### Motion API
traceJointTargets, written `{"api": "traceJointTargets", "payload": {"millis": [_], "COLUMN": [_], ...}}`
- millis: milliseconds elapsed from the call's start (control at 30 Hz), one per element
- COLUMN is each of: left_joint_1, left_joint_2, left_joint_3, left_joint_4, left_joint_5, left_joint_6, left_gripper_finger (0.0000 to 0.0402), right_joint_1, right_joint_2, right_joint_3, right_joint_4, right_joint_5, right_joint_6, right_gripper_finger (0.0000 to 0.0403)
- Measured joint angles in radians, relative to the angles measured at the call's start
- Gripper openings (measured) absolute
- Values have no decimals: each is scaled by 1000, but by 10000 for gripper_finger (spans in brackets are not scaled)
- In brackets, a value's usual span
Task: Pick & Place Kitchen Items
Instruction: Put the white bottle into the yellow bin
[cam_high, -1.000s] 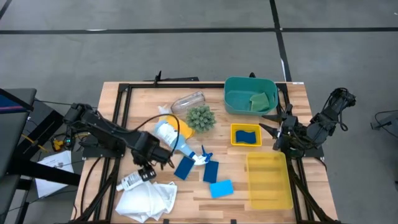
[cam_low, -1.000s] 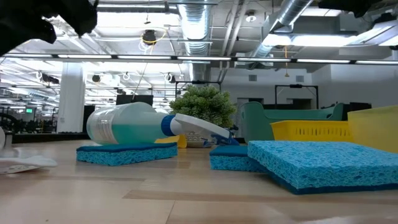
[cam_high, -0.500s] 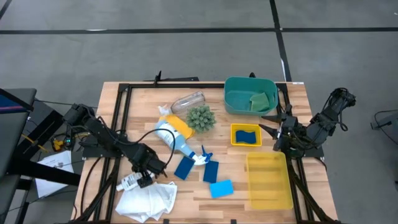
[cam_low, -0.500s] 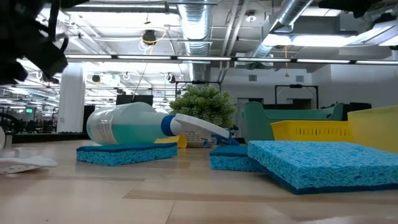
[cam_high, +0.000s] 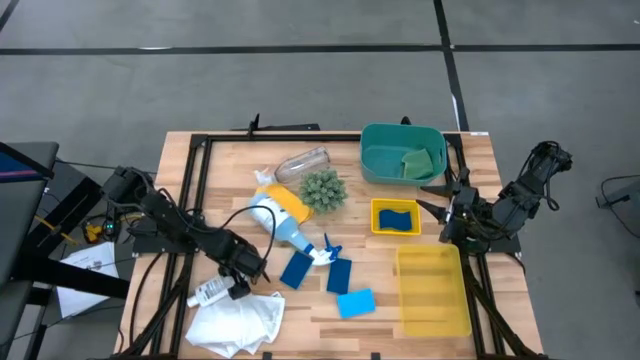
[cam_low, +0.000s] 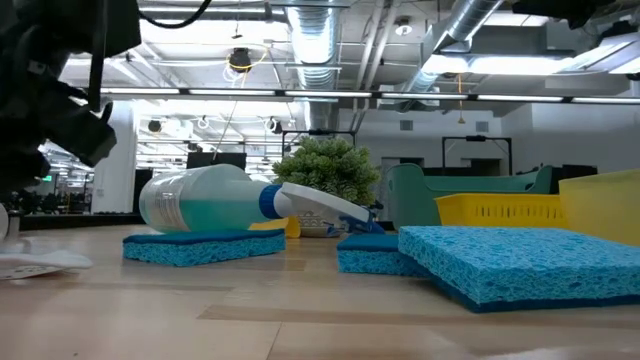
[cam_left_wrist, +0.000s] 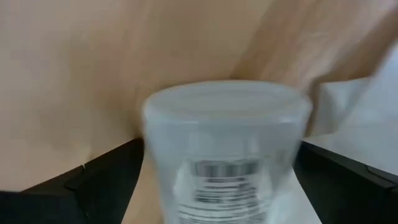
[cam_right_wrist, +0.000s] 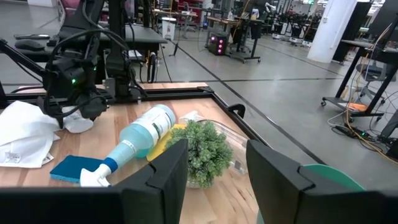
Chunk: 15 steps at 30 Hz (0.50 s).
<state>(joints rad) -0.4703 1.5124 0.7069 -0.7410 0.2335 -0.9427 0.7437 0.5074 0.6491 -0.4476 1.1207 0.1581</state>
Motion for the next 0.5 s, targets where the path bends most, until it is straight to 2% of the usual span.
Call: {"api": "traceJointTargets", "payload": {"millis": [300,500], "left_joint_1": [28,63], "left_joint_2": [-2,-2], "left_joint_3": [-34,-35], "left_joint_4": [51,55], "left_joint_5": [-18,-17], "left_joint_6": [-10,-12], "left_gripper_finger": [394,351], "right_joint_1": [0,0], "right_joint_2": [0,0], "right_joint_3": [0,0], "right_joint_4": [-2,-2], "right_joint_5": [0,0], "right_joint_6": [3,2], "right_gripper_finger": [154,154]}}
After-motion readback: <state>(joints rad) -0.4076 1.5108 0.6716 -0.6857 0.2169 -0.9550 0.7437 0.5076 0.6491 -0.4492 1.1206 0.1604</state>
